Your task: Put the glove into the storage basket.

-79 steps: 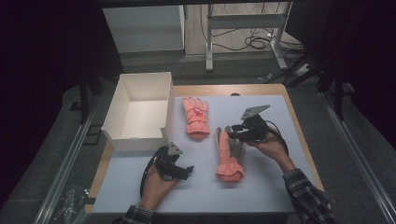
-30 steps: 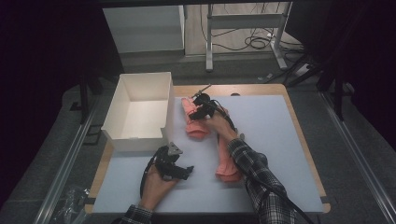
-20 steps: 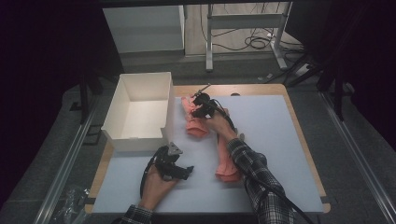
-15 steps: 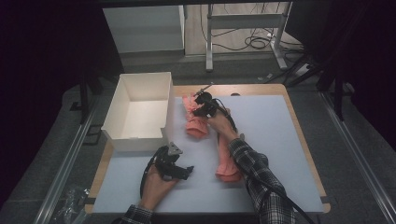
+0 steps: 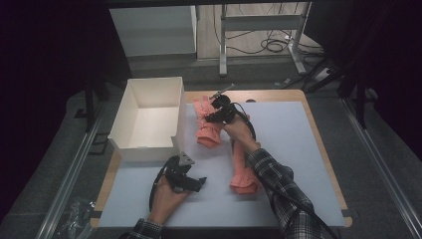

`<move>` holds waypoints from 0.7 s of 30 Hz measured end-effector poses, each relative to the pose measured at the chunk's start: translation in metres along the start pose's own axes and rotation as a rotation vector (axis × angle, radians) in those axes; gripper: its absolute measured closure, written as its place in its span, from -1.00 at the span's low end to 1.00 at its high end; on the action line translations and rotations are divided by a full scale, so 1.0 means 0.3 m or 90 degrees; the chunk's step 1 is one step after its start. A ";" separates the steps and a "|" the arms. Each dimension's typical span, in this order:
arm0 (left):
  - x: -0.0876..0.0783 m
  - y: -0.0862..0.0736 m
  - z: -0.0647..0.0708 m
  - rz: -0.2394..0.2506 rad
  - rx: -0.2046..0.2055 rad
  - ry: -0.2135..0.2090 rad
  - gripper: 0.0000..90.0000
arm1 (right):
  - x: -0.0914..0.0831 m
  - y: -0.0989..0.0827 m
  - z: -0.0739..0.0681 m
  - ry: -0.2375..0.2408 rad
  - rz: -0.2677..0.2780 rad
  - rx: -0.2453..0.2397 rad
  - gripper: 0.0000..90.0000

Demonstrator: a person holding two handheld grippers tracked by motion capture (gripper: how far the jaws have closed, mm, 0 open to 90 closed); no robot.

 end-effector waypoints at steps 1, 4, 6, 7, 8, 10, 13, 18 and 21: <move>0.000 0.000 0.000 -0.001 0.001 0.001 -0.99 | -0.014 0.003 -0.004 0.005 0.004 0.003 0.85; 0.000 0.000 -0.001 -0.001 0.001 0.001 -0.99 | -0.053 0.012 -0.011 0.011 0.017 0.003 0.85; 0.000 0.000 0.000 0.000 0.000 0.000 -0.99 | -0.082 0.018 -0.017 0.012 0.027 0.001 0.85; 0.000 0.000 0.000 0.000 0.000 0.000 -0.99 | -0.097 0.022 -0.022 0.013 0.030 -0.002 0.85; 0.000 0.000 0.000 0.001 0.000 0.000 -0.99 | -0.113 0.025 -0.027 0.014 0.035 -0.005 0.85; 0.000 0.000 0.000 0.000 0.000 0.000 -0.99 | -0.144 0.031 -0.037 0.016 0.044 -0.011 0.84; 0.000 0.000 0.000 0.001 0.000 0.000 -0.99 | -0.190 0.035 -0.055 0.022 0.053 -0.018 0.84; 0.001 0.000 0.000 0.003 0.000 0.000 -0.99 | -0.261 0.024 -0.082 0.025 0.058 -0.020 0.84; 0.000 0.000 0.000 0.002 -0.001 0.000 -0.99 | -0.301 0.005 -0.097 0.027 0.061 -0.017 0.84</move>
Point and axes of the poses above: each handheld gripper's, and its own axes: x roughly forward along the jaws, y roughly out of its top, z roughly to its right, the point moved 4 cm from there along x, roughly forward along the jaws, and after that the axes turned 14 degrees about -x, right-handed, at the moved point
